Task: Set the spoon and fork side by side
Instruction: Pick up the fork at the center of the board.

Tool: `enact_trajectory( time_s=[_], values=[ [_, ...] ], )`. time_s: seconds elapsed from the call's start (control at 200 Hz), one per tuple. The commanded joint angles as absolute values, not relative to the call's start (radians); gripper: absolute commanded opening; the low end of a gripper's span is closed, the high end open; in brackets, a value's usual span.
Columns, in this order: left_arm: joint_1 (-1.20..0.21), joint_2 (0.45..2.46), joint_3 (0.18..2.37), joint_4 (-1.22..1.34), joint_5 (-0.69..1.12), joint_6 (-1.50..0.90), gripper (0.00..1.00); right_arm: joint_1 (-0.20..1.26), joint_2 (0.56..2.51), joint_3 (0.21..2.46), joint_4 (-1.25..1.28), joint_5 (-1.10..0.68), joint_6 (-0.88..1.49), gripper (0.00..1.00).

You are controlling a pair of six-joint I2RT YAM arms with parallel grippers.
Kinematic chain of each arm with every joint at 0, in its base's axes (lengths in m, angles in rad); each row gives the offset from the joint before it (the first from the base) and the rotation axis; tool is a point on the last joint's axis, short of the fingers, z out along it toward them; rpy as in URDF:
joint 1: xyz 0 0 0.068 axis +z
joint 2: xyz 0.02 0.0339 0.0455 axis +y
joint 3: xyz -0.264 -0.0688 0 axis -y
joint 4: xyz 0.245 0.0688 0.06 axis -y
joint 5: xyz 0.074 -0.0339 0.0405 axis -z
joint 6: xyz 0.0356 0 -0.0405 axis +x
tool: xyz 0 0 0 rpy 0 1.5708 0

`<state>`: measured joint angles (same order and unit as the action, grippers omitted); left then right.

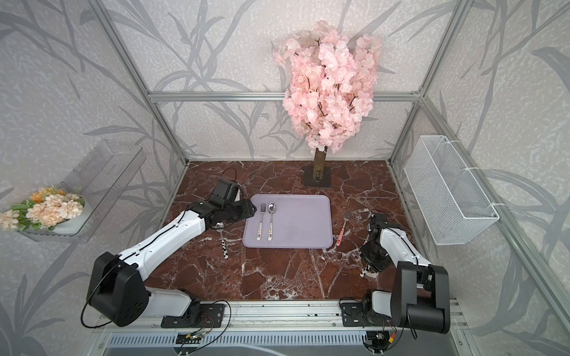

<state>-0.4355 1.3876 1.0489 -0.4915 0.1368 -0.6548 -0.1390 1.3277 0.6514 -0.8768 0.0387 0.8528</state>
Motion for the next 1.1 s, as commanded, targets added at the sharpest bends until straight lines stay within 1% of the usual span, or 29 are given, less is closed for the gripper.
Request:
enact_trajectory(
  time_s=[0.0,0.095,0.205,0.25,0.315,0.345,0.42,0.565,0.715,0.84,0.965,1.03,1.095],
  values=[
    [-0.431,1.373,1.04,-0.479,0.156,-0.642,0.54,-0.146,1.363,0.633,-0.831,0.024,0.876,0.38],
    [-0.431,1.363,1.043,-0.487,0.14,-0.644,0.53,-0.148,1.405,0.631,-0.799,0.006,0.879,0.35],
    [-0.431,1.358,1.049,-0.493,0.134,-0.644,0.53,-0.156,1.441,0.621,-0.764,-0.012,0.878,0.27],
    [-0.431,1.357,1.053,-0.494,0.133,-0.644,0.52,-0.158,1.445,0.611,-0.745,-0.021,0.882,0.21],
    [-0.431,1.355,1.057,-0.499,0.133,-0.647,0.52,-0.158,1.447,0.602,-0.731,-0.029,0.885,0.17],
    [-0.431,1.354,1.058,-0.5,0.132,-0.646,0.52,-0.157,1.445,0.599,-0.727,-0.031,0.886,0.13],
    [-0.431,1.353,1.06,-0.505,0.128,-0.646,0.52,-0.158,1.438,0.594,-0.722,-0.026,0.886,0.1],
    [-0.431,1.345,1.06,-0.521,0.118,-0.641,0.51,-0.158,1.394,0.581,-0.733,-0.028,0.895,0.08],
    [-0.431,1.331,1.056,-0.537,0.099,-0.634,0.51,-0.16,1.284,0.581,-0.785,-0.013,0.892,0.07],
    [-0.429,1.331,1.049,-0.542,0.086,-0.63,0.51,-0.157,1.179,0.603,-0.82,-0.009,0.86,0.07],
    [-0.43,1.346,1.048,-0.538,0.106,-0.633,0.51,-0.147,1.114,0.633,-0.86,0.01,0.837,0.09],
    [-0.429,1.352,1.052,-0.538,0.108,-0.63,0.51,-0.128,1.094,0.648,-0.87,0.015,0.829,0.09],
    [-0.431,1.354,1.054,-0.537,0.095,-0.628,0.51,-0.077,1.085,0.668,-0.867,0.035,0.825,0.09]
  ],
)
